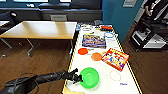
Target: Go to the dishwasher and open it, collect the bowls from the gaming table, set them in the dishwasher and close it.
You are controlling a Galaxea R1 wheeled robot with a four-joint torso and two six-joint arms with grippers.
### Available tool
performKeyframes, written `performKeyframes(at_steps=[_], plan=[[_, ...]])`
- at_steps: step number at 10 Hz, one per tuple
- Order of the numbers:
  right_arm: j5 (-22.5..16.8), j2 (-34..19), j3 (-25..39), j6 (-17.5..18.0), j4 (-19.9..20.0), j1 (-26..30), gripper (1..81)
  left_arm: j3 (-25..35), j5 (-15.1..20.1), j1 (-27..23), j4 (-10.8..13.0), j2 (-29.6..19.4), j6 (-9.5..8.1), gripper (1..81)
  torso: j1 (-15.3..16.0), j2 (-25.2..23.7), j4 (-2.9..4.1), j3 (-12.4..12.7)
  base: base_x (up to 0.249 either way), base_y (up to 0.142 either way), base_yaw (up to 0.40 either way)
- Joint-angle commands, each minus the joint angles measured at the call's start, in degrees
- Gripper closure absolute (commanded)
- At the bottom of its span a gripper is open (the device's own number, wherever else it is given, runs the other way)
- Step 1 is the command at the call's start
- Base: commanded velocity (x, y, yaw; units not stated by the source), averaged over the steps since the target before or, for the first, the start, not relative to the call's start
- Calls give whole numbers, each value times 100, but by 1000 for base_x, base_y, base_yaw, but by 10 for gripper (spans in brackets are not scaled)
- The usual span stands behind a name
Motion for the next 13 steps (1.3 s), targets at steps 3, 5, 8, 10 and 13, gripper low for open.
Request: performKeyframes(at_steps=[3,5,8,10,13], plan=[[-351,-137,147,-32,-162,-41,811,2439,79,-1090,798,-1469,76,811,0,0,0,0,0,0,0],[-351,-137,156,-23,-215,-23,811,3151,88,-652,1352,-2198,67,811,0,0,0,0,0,0,0],[-385,-137,164,-15,-382,-41,811,3510,-41,630,2587,-3241,93,811,0,0,0,0,0,0,0],[-509,-146,156,-6,-365,-58,811,3486,-894,1615,3214,-3691,94,811,0,0,0,0,0,0,0],[-518,-198,164,29,-338,-49,811,3414,-1800,2618,3751,-4210,94,811,0,0,0,0,0,0,0]])
